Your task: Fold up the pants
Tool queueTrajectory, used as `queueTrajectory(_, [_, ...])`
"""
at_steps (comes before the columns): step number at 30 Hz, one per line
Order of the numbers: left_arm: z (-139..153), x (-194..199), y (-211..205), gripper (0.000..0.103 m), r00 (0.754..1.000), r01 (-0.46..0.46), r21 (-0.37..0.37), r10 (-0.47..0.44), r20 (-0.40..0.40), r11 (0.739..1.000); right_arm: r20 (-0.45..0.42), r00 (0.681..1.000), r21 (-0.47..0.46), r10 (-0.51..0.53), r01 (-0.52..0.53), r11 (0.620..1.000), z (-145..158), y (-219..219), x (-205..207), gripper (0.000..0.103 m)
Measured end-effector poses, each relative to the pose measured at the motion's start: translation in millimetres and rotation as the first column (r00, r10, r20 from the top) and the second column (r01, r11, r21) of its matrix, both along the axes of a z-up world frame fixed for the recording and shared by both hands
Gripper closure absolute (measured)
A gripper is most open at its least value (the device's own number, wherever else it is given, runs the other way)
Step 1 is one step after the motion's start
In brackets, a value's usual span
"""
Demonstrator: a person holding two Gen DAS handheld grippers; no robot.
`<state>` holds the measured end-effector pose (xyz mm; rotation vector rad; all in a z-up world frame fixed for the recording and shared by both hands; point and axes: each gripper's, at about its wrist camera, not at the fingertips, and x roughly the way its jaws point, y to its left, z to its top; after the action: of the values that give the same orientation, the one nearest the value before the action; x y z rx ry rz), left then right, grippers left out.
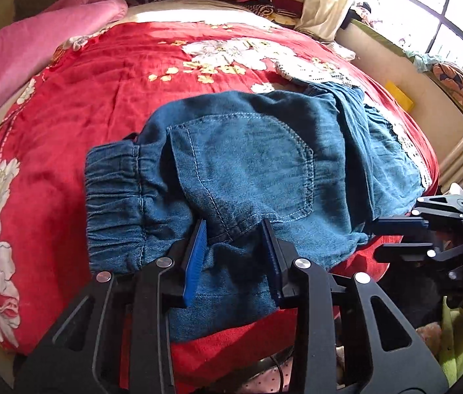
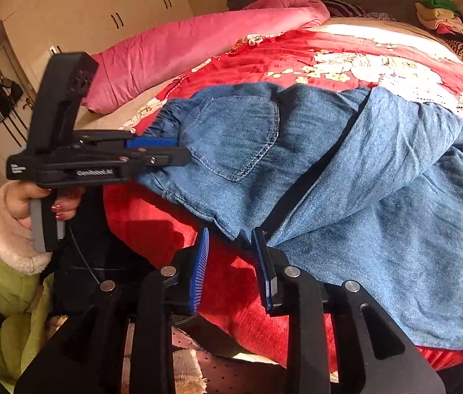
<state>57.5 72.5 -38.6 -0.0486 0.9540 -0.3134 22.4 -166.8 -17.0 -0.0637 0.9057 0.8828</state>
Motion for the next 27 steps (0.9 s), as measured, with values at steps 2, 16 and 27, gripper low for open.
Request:
queueTrajectory(2, [-2.9, -3.1, 2.6, 0.077, 1.000, 0.007, -0.001, -0.007, 0.011, 1.000, 0.035, 0.999, 0.008, -0.011, 0.011, 1.000, 9.5, -0.7, -1.9, 0.071])
queueTrajectory(16, [-16.2, 8.7, 4.3, 0.078, 0.999, 0.012, -0.022, -0.011, 0.034, 1.000, -0.067, 0.995, -0.116, -0.072, 0.064, 0.991, -34.6, 33.6, 42.3, 0.067])
queueTrajectory(27, [58.3, -26.9, 15.0, 0.047, 0.978, -0.072, -0.004, 0.071, 0.194, 0.997, 0.012, 0.985, 0.061, -0.170, 0.169, 0.984, 35.5, -34.1, 43.7, 0.057])
